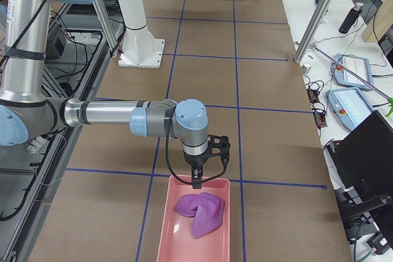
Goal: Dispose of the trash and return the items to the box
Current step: 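Lower the cloth into the pink bin and open the right gripper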
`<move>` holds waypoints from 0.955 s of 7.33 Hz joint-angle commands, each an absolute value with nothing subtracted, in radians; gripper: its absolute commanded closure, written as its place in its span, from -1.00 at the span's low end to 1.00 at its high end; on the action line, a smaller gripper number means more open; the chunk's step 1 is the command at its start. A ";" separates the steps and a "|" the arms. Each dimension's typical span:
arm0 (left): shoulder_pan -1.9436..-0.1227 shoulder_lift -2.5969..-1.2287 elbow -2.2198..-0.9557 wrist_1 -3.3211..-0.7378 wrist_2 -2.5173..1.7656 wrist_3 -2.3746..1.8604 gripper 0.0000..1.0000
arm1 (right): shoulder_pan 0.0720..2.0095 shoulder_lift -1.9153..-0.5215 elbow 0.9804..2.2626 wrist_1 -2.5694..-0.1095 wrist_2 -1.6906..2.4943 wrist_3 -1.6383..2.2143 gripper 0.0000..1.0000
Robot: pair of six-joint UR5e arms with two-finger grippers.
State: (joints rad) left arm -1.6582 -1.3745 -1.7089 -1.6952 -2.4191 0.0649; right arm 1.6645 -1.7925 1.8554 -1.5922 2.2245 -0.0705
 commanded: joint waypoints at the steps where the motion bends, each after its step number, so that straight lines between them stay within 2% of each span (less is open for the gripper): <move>1: -1.658 -1.374 -1.707 -1.695 -2.419 0.066 -0.98 | 1.664 -1.793 1.856 -1.592 2.255 -0.071 -1.00; 7: -1.658 -1.376 -1.707 -1.695 -2.419 0.063 -0.98 | 1.664 -1.793 1.868 -1.592 2.256 -0.071 -1.00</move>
State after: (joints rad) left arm -1.6582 -1.3754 -1.7073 -1.6950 -2.4191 0.0636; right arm 1.6644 -1.7932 1.8670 -1.5923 2.2564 -0.0706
